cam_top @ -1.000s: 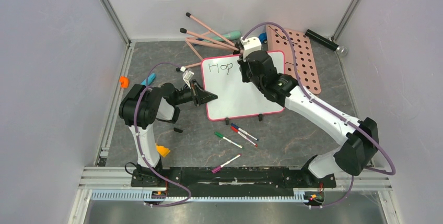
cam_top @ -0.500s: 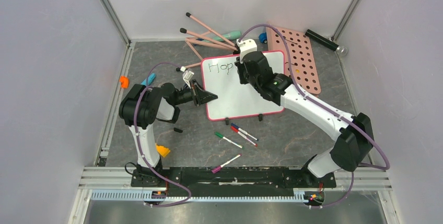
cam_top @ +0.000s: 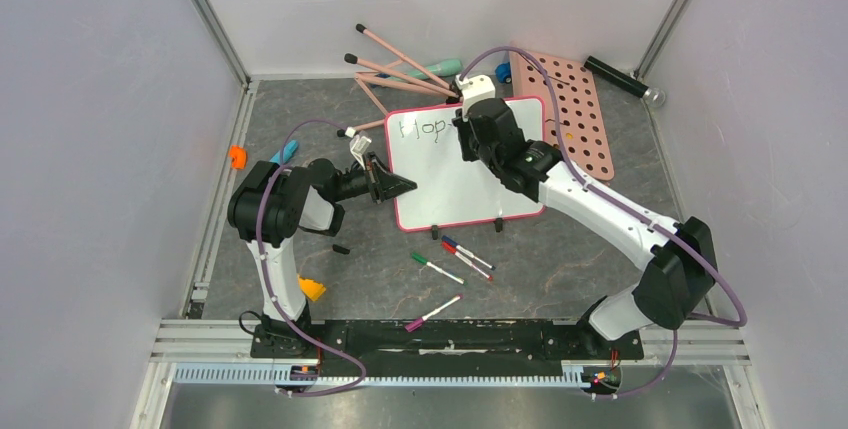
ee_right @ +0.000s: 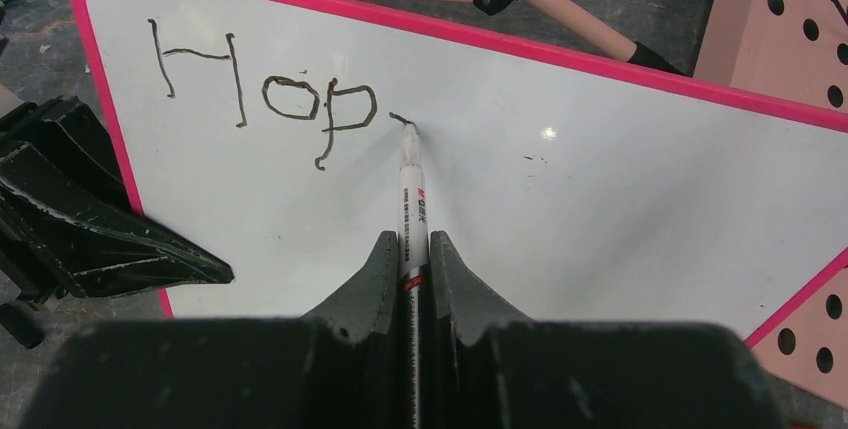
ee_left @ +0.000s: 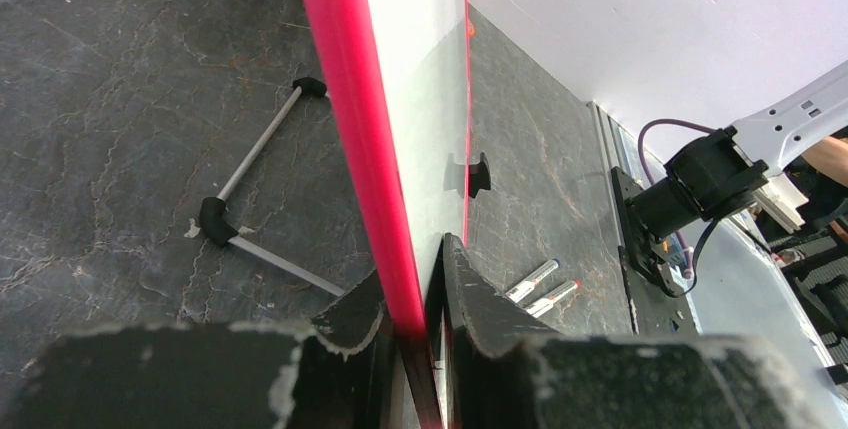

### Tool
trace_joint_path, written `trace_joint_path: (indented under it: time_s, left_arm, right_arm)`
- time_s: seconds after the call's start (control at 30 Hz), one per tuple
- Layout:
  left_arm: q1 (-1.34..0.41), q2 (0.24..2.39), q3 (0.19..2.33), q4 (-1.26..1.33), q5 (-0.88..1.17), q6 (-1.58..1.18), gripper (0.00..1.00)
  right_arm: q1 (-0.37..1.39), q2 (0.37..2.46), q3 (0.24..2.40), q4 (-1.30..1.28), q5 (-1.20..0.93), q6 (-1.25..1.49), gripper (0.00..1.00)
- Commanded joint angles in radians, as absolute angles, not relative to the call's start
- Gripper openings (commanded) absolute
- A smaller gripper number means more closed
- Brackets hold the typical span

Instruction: Write a sentence on the whiteboard

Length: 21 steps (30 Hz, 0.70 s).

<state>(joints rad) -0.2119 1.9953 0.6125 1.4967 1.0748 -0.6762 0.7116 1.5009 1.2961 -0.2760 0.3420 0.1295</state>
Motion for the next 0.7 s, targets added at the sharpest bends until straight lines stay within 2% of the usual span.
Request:
trace_joint_path:
  time_s: [0.0, 0.67]
  left_arm:
    - [-0.222, 1.990, 0.629, 1.557, 1.087, -0.571, 0.03]
    - [-0.222, 1.989, 0.628, 1.557, 1.087, -0.570, 0.03]
  right_arm:
    - [0.695, 1.480, 1.282, -0.288, 0.383, 0.123, 0.00]
    - [0.686, 1.516, 1.331, -0.286, 0.392, 0.118, 0.00]
